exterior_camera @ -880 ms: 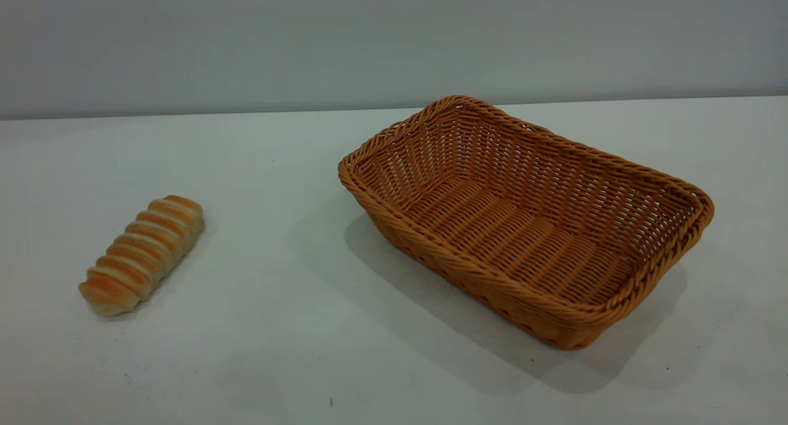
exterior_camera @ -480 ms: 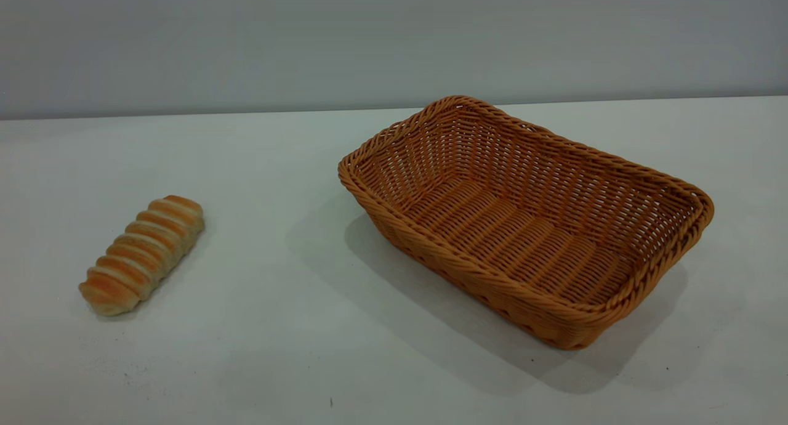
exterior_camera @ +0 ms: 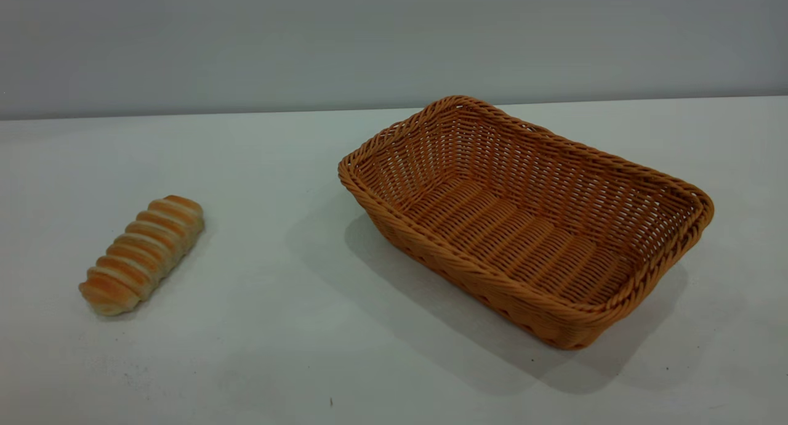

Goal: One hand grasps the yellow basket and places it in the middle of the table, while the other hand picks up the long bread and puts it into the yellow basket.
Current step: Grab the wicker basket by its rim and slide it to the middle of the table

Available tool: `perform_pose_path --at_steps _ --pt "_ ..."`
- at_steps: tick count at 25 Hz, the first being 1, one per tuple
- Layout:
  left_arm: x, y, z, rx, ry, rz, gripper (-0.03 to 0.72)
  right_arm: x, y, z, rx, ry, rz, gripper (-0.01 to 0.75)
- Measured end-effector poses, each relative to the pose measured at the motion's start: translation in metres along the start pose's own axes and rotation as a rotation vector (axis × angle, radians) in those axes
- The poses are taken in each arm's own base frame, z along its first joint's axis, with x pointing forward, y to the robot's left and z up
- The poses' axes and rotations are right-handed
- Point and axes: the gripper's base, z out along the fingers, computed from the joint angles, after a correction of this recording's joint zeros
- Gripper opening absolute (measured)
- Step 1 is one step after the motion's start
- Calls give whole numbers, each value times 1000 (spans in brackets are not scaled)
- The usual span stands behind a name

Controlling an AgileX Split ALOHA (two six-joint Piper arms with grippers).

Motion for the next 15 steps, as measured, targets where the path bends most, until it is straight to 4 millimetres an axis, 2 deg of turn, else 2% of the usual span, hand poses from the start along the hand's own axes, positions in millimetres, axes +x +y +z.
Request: perform_pose_path --at_steps 10,15 --pt "0 0 0 1 0 0 577 0 0 0 0 0 0 401" --pt "-1 -5 0 58 -16 -18 577 0 0 0 0 0 0 401"
